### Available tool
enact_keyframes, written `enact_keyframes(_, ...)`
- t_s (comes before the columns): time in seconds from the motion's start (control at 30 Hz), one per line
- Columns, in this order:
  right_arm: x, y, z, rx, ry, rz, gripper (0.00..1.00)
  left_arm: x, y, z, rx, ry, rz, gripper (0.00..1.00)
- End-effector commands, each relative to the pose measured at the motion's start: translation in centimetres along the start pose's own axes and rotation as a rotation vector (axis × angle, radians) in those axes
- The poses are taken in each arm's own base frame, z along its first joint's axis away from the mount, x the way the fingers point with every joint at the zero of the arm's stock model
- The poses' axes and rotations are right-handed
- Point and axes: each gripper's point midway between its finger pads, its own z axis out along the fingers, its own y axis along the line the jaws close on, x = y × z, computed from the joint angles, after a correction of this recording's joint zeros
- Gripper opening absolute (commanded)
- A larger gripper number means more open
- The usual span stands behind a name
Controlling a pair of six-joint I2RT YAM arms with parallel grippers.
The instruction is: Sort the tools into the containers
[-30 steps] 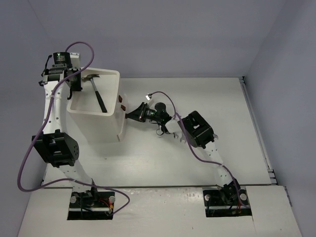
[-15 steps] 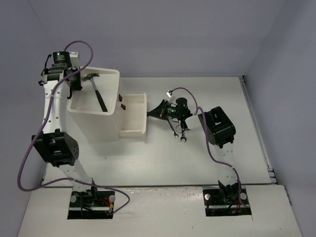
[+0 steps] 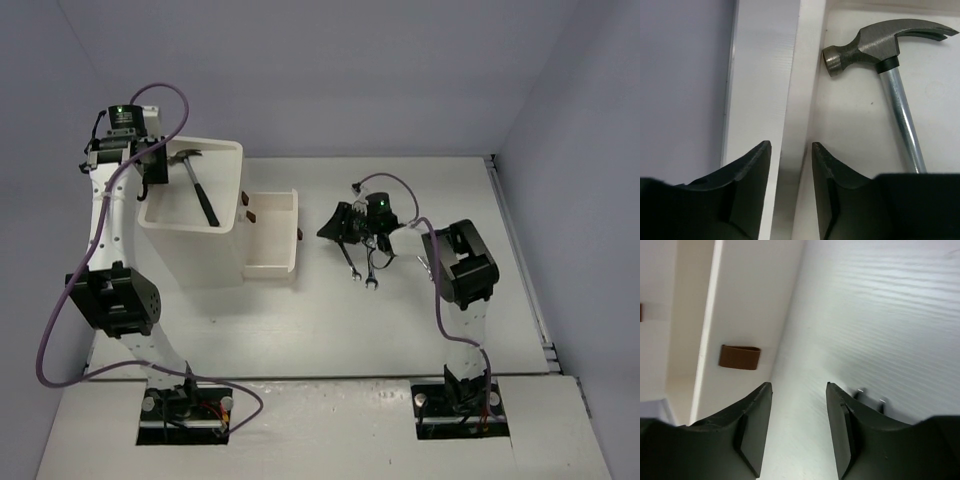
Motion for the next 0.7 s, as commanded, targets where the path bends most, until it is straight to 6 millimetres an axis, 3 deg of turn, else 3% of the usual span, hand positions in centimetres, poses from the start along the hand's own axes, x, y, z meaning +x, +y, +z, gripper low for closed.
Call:
enact_keyframes(0.0,-6.8,1.5,-4.7,0.232,-0.123,-0.28,0.46,-4.6,1.8,-5.0,-0.056,-0.191,-0.056,0.47)
enact_keyframes(0.1,-7.5,-0.3,-7.4,0.431,-0.112,-0.382,0.5,-6.0,2.0,-8.2,-0.053,-0.273,-0.076,0.56)
enact_keyframes(0.3,-4.2,-2.3,-9.0,0.651,0.073,-0.52,0.53,-7.2,1.9,-13.3,-0.036,-0.389,-0.147,0.61)
enact_keyframes(0.43,-2.2,-2.5,-8.6,0.665,0.165,-0.545,0.53,-6.6,1.4,-15.8,-0.022,-0.429,-0.204,0.66)
enact_keyframes(0.47,-1.8,-2.3,-8.0,0.665,0.184,-0.557,0.53,-5.9,1.0,-15.7,-0.016,-0.414,-0.203,0.66)
enact_keyframes(0.67,0.4,-2.8,-6.4,0.639,0.271,-0.548,0.52,-3.6,-3.4,-17.9,0.036,-0.41,-0.075,0.68)
